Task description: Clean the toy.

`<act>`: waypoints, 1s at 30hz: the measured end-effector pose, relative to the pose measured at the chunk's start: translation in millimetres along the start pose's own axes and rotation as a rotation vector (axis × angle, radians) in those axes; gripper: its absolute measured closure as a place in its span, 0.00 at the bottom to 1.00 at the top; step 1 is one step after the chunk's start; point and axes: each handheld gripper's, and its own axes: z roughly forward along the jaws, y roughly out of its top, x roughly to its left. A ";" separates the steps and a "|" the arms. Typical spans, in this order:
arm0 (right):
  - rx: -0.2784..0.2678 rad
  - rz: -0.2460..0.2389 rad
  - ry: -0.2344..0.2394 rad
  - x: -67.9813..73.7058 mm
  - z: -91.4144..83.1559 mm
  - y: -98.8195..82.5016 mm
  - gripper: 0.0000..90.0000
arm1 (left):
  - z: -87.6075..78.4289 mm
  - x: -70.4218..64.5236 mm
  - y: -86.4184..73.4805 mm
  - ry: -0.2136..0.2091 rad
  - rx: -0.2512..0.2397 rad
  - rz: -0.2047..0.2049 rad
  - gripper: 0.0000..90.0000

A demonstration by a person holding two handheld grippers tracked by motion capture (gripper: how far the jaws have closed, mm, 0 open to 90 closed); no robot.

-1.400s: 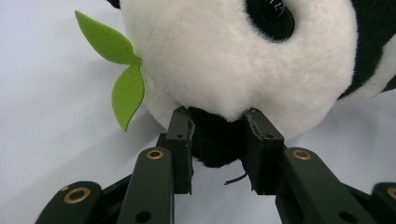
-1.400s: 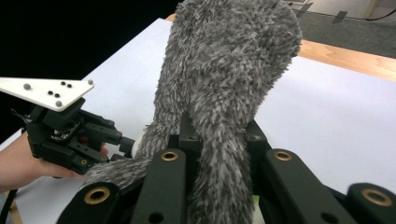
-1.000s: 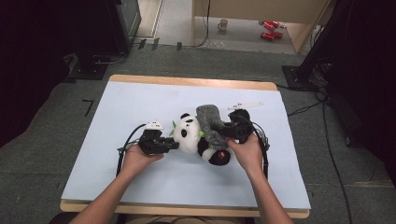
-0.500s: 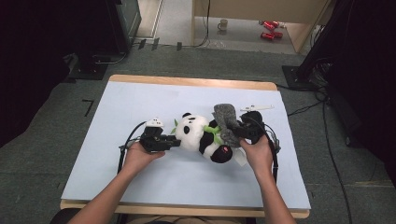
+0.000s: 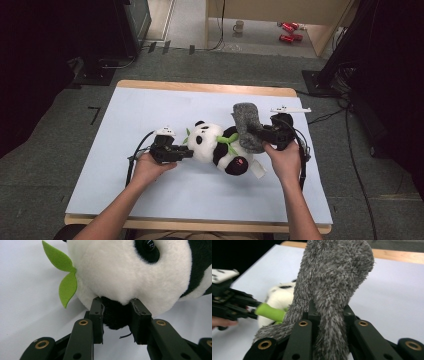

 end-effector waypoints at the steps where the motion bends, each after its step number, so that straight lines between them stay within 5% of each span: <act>1: 0.000 -0.001 0.011 2.0 0.8 0.5 0.86 | 0.0 0.0 -0.1 -0.001 -0.001 0.000 0.75; 12: 0.099 -0.078 0.103 33.4 40.7 -1.5 0.86 | -0.3 -0.9 -4.7 0.011 0.011 0.020 0.75; 17: 0.133 -0.056 0.122 25.8 54.5 -8.5 0.85 | -0.9 -0.2 -6.8 0.008 0.015 0.020 0.75; 30: 0.117 -0.030 0.044 8.2 30.6 -17.9 0.85 | 0.2 2.2 -2.9 0.003 0.027 0.009 0.75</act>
